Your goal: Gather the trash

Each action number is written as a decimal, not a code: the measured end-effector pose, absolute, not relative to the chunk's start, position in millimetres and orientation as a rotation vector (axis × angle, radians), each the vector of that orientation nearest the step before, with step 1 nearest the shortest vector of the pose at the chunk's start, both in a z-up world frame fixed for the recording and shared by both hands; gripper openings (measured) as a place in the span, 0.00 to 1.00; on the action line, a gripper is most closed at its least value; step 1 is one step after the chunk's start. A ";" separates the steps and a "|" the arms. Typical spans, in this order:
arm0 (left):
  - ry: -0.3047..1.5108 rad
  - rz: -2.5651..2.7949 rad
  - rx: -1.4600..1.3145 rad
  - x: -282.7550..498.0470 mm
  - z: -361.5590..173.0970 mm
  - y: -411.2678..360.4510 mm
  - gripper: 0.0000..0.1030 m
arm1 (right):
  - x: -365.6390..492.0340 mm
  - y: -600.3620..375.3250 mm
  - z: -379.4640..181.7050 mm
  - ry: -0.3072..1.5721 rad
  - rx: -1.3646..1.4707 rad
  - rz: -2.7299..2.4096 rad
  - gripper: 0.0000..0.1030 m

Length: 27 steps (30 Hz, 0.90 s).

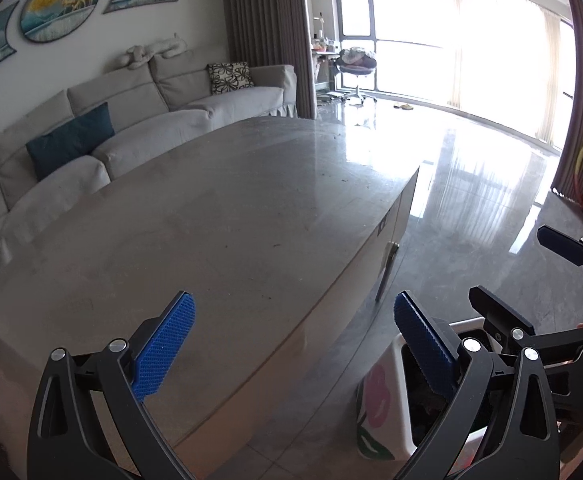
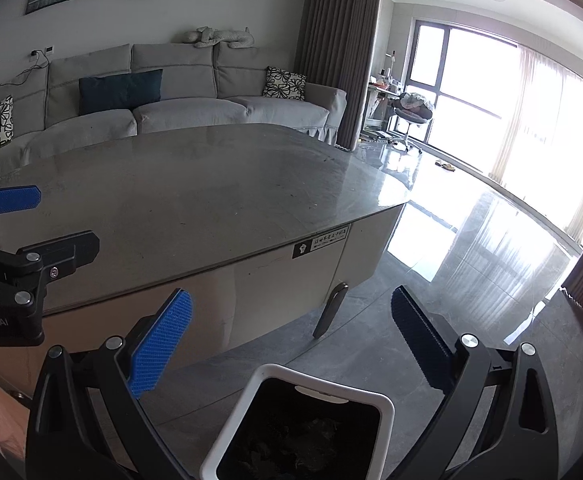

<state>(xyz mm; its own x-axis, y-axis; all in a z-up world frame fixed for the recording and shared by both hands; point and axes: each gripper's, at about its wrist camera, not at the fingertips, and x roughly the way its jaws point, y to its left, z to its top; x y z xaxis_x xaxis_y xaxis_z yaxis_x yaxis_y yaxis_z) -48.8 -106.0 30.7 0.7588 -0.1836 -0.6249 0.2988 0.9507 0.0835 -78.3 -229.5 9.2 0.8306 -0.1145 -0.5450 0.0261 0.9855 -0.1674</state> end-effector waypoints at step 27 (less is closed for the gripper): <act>0.724 0.025 -0.010 36.5 16.7 51.6 0.96 | 29.7 -71.6 11.3 0.556 -0.249 0.134 0.97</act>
